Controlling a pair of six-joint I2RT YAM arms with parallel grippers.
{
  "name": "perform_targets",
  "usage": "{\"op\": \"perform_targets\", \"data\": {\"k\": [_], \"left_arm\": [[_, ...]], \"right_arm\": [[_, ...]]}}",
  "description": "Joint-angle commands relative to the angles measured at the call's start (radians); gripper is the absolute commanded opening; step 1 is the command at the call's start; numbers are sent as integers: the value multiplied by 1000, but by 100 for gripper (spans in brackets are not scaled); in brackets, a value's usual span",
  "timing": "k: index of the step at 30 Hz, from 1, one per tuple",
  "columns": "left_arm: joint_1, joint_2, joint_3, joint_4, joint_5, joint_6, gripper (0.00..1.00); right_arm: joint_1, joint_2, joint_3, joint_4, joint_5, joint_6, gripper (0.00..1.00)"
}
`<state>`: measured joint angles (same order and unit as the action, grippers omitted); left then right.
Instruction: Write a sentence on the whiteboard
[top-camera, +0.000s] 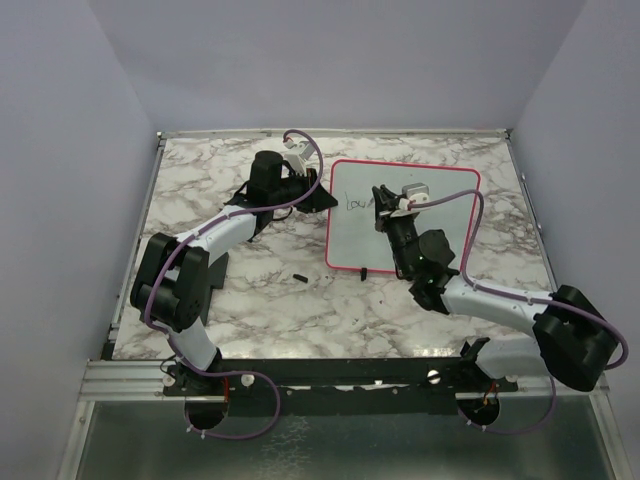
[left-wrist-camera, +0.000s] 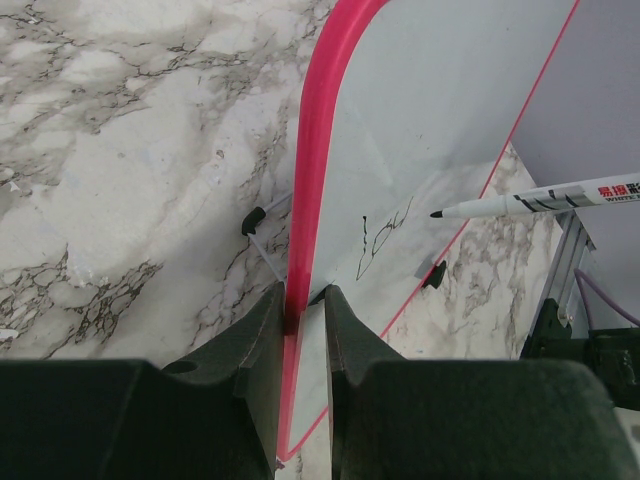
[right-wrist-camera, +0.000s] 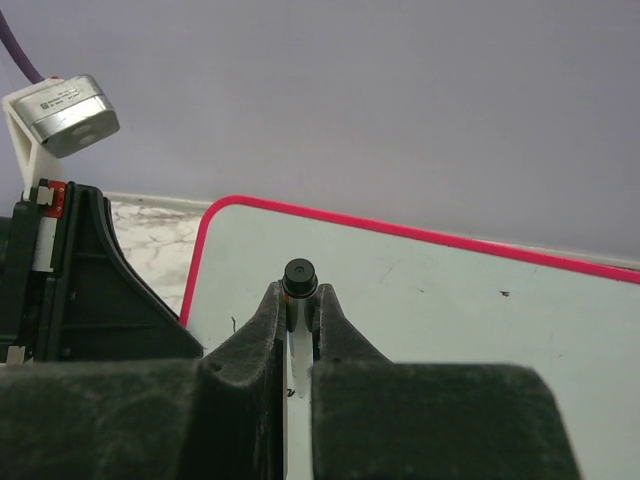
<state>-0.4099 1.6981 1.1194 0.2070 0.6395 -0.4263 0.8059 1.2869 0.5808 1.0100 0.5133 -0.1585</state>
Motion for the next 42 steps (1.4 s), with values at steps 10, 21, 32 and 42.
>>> {"op": "perform_targets", "data": {"k": [10, 21, 32, 42], "left_arm": [[1, -25, -10, 7, -11, 9, 9], [2, -26, -10, 5, -9, 10, 9], [2, -28, -10, 5, -9, 11, 9], [2, -30, -10, 5, -8, 10, 9]], "right_arm": [[6, 56, 0, 81, 62, -53, 1], [6, 65, -7, 99, 96, -79, 1], [6, 65, 6, 110, 94, -92, 1], [6, 87, 33, 121, 78, -101, 1]]}}
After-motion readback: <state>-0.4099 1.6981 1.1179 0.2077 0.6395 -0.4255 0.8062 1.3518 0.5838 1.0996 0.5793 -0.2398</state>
